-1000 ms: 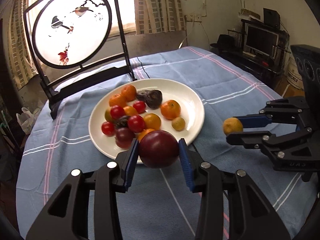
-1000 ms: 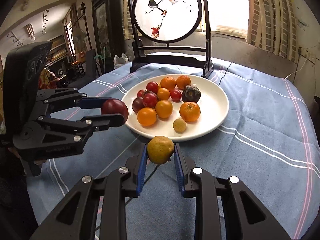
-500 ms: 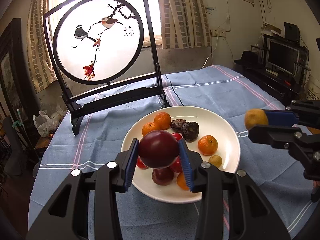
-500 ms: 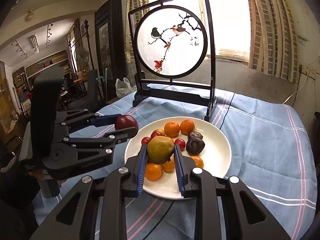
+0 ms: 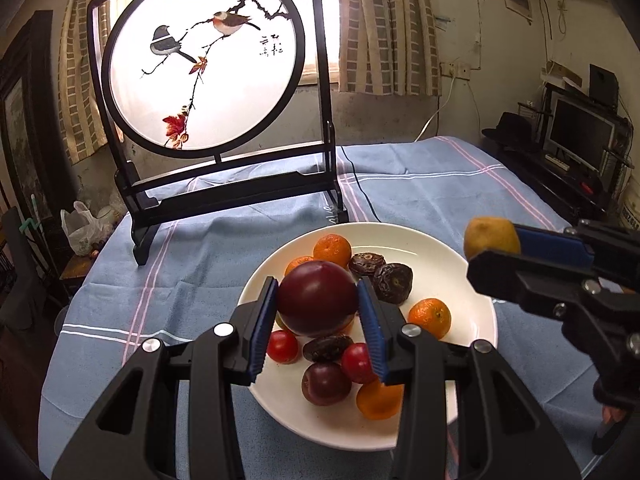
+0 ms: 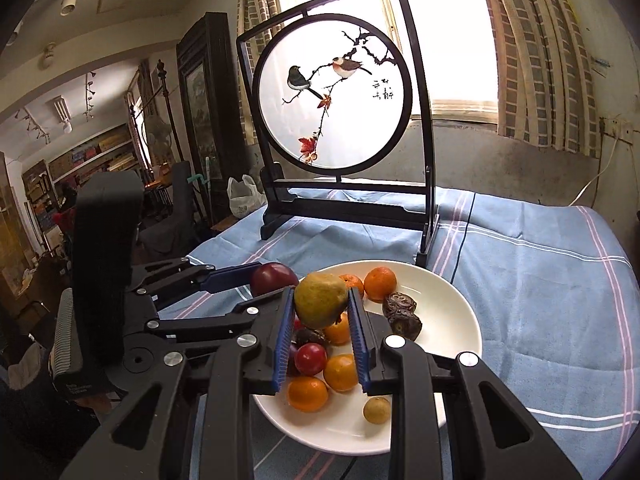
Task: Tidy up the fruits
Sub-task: 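Lower the dark red tomato onto the plate with left tool while right tool lowers the yellow fruit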
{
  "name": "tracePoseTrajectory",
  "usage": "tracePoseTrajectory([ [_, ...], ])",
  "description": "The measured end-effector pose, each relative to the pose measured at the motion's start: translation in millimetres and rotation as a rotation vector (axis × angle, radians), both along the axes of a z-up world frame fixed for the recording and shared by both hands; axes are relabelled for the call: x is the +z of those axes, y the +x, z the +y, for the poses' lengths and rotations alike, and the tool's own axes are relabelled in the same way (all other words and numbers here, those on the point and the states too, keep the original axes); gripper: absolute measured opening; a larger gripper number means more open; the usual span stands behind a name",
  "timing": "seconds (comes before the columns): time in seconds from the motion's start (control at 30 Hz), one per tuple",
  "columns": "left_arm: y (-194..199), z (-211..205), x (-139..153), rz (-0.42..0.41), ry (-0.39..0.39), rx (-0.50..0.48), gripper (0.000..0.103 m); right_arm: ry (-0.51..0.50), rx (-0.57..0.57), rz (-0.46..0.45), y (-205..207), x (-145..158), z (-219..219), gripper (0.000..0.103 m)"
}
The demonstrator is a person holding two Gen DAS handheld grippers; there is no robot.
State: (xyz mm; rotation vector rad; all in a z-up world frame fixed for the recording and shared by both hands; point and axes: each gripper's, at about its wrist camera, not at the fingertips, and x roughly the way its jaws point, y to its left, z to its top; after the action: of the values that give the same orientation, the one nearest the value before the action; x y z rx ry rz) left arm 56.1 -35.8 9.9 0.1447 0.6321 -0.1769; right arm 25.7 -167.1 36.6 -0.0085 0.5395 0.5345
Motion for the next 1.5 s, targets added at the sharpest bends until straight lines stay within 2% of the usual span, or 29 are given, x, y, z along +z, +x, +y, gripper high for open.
tracePoseTrajectory([
  [0.1,6,5,0,0.004,-0.036,0.013,0.039,0.015,-0.005,0.0,4,-2,0,0.027],
  [0.2,9,7,-6,0.015,-0.045,0.014,0.04,-0.013,-0.019,0.015,10,-10,-2,0.027],
  [0.47,15,-4,-27,0.047,-0.005,-0.007,0.04,-0.021,-0.057,0.07,27,-30,-7,0.027],
  [0.83,12,-7,-27,0.033,0.019,-0.005,0.04,-0.023,-0.064,0.075,29,-33,-8,0.027],
  [1.1,14,-7,-29,0.033,0.022,0.006,0.04,-0.014,-0.124,0.08,36,-42,-9,0.027],
  [1.5,17,-7,-33,0.037,0.025,0.019,0.04,-0.023,-0.116,0.096,40,-48,-3,0.027],
])
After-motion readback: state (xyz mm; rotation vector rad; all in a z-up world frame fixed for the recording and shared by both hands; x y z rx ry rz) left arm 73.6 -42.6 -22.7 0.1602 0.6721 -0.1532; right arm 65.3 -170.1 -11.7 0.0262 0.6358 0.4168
